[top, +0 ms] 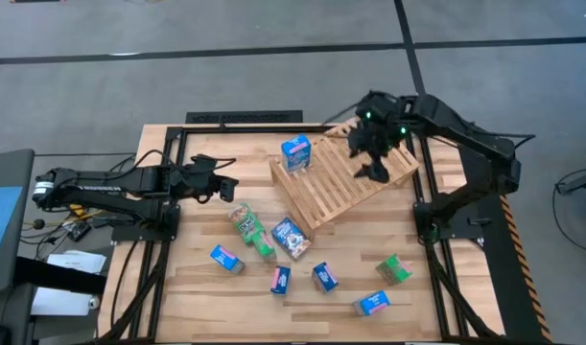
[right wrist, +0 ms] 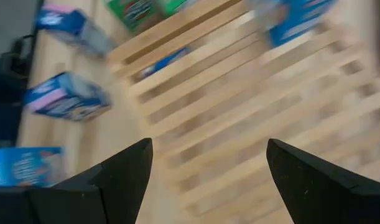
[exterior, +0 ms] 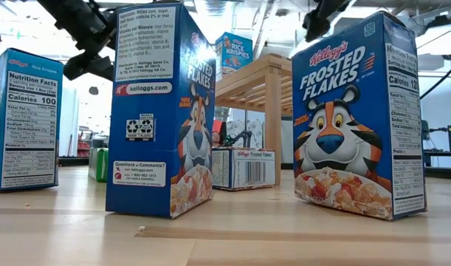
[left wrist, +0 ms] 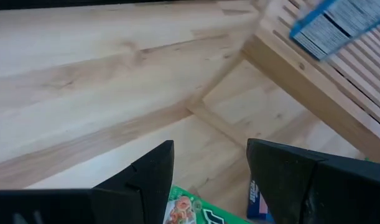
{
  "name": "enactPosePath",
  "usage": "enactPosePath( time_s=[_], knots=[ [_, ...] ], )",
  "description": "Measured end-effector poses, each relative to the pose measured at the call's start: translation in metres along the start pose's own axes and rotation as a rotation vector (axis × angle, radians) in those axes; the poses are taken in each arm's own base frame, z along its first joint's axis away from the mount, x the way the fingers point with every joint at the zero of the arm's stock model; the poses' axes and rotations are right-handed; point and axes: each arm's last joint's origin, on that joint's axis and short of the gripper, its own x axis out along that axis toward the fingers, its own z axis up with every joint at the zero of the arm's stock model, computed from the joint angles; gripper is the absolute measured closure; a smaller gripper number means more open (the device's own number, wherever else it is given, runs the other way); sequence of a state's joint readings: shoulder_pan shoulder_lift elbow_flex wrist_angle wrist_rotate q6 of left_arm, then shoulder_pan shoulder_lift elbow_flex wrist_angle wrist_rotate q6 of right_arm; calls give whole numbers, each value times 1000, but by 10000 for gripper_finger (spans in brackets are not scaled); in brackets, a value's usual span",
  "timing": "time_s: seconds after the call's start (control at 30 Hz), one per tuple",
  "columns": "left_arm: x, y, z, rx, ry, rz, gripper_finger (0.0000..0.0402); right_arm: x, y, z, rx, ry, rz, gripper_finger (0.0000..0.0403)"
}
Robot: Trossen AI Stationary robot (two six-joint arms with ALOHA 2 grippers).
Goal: Stack cereal on shelf
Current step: Put the right light blue cereal box aligned with the other light blue cereal box on the shelf
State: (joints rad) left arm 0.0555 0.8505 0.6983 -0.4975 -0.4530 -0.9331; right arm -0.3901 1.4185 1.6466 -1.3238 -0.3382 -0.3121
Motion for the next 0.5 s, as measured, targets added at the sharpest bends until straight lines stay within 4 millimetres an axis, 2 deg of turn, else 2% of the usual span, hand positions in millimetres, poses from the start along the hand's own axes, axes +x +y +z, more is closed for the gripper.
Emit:
enactPosePath(
  time_s=[0.23, 0.5],
  knots=[
    [0, -1, -1, 79, 45, -36, 210, 10, 42, -5, 166, 163, 96, 64],
    [0, -1, -2, 168, 56, -49, 210, 20, 104, -7, 207, 271, 121, 65]
  ],
)
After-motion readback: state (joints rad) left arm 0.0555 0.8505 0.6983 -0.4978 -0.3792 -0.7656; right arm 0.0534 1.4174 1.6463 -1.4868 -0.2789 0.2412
